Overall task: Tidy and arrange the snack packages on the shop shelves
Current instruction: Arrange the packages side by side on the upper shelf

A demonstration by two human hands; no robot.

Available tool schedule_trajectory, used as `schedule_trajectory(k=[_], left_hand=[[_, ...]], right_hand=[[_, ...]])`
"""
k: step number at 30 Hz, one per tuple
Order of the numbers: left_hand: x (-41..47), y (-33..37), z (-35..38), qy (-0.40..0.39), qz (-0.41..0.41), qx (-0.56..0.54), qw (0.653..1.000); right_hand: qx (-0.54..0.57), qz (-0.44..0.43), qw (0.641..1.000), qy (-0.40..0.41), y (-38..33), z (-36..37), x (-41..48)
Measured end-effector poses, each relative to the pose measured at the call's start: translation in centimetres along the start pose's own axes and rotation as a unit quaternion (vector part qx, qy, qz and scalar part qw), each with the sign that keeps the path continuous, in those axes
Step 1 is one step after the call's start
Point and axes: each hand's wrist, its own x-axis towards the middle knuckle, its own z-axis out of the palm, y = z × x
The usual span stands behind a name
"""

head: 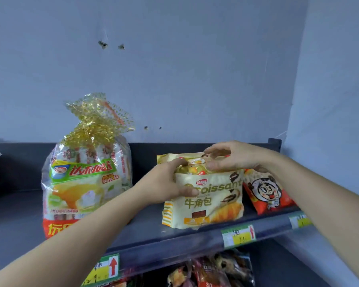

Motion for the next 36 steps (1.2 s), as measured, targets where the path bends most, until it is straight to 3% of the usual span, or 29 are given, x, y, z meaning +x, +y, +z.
schedule_trajectory(k=[2,7,10,12,16,23,25,29,33,36], left_hand=[[0.3,-0.1,0.6,0.017,0.002,-0.029,0.999],[0.2,-0.1,1.2,0.041,0.006,-0.078,0.996],[0.3,-0.1,0.9,0.030,-0.004,-0.077,0.997],[0.5,-0.2,0.4,0.014,-0.004,-0.075,0.997],[0.6,0.1,-0.2,-0.021,-0.008,-0.102,0.994],[0.2,0.1,0.3,-0.006,-0.047,-0.139,0.989],[-0.1,0.5,0.6,0.000,-0.065,-0.157,0.986],[-0.3,1.2,0.7,0.005,-0.094,-0.175,0.980],[-0.4,1.8,0.6,0.002,-0.114,-0.160,0.980],[-0.3,1.9,0.6,-0.001,-0.117,-0.150,0.982]], right_hand=[[-0.026,0.012,0.999,-0.028,1.0,0.6,-0.8],[-0.020,0.002,1.000,-0.007,2.2,1.8,-1.5],[0.097,0.003,0.994,0.057,2.6,1.3,-1.0],[0.081,0.015,0.991,0.106,3.7,0.5,0.3],[0.107,0.024,0.994,-0.024,6.0,-0.7,2.7],[0.229,-0.056,0.952,-0.196,9.8,-2.8,5.0],[0.194,-0.087,0.963,-0.166,10.5,-2.7,5.0],[0.087,-0.146,0.985,-0.006,10.6,-2.5,4.9],[0.088,-0.128,0.984,-0.087,11.8,-3.4,4.2],[0.017,-0.150,0.988,0.010,11.6,-2.8,4.0]])
